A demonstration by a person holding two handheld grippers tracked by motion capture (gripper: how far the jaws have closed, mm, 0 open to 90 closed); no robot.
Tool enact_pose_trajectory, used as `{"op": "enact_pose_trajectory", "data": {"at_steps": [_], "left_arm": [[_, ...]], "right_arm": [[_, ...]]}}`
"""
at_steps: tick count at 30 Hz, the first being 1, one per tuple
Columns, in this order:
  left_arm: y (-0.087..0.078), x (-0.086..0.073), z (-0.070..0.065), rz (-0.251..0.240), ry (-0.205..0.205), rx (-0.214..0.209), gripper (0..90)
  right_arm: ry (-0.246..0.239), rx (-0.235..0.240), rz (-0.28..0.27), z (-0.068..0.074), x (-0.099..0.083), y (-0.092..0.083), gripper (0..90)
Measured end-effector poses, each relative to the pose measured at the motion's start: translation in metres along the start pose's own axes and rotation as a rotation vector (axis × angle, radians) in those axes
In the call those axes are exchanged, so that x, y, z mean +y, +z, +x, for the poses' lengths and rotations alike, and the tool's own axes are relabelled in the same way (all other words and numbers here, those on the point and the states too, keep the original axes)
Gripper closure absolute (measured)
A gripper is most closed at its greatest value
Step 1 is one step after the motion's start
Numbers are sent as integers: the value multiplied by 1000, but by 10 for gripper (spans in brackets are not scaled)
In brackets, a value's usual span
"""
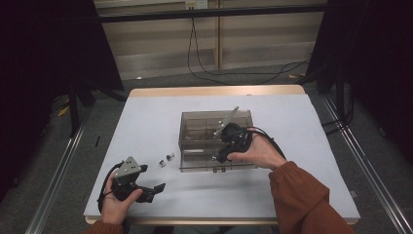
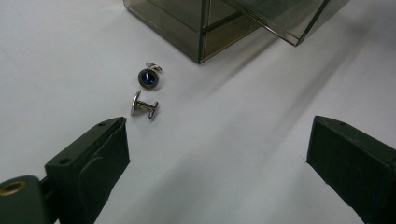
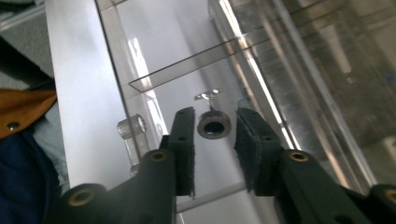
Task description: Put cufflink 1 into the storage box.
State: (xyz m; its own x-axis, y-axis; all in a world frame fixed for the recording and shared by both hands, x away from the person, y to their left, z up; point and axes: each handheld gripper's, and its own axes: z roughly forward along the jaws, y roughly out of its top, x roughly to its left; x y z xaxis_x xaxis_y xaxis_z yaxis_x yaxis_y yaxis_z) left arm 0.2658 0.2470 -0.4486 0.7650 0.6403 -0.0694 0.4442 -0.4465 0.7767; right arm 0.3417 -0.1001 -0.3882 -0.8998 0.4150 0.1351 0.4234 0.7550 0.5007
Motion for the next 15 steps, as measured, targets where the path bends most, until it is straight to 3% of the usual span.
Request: {"op": "enact_pose_trajectory", "data": {"at_steps": [6, 15], "left_arm": [[0, 0, 0, -1, 1, 0, 57], [0, -3, 3, -4, -29, 10, 58]], "right_arm": [[26, -8, -81, 0, -5, -11, 622], [55, -21, -224, -2, -18, -26, 582]]}}
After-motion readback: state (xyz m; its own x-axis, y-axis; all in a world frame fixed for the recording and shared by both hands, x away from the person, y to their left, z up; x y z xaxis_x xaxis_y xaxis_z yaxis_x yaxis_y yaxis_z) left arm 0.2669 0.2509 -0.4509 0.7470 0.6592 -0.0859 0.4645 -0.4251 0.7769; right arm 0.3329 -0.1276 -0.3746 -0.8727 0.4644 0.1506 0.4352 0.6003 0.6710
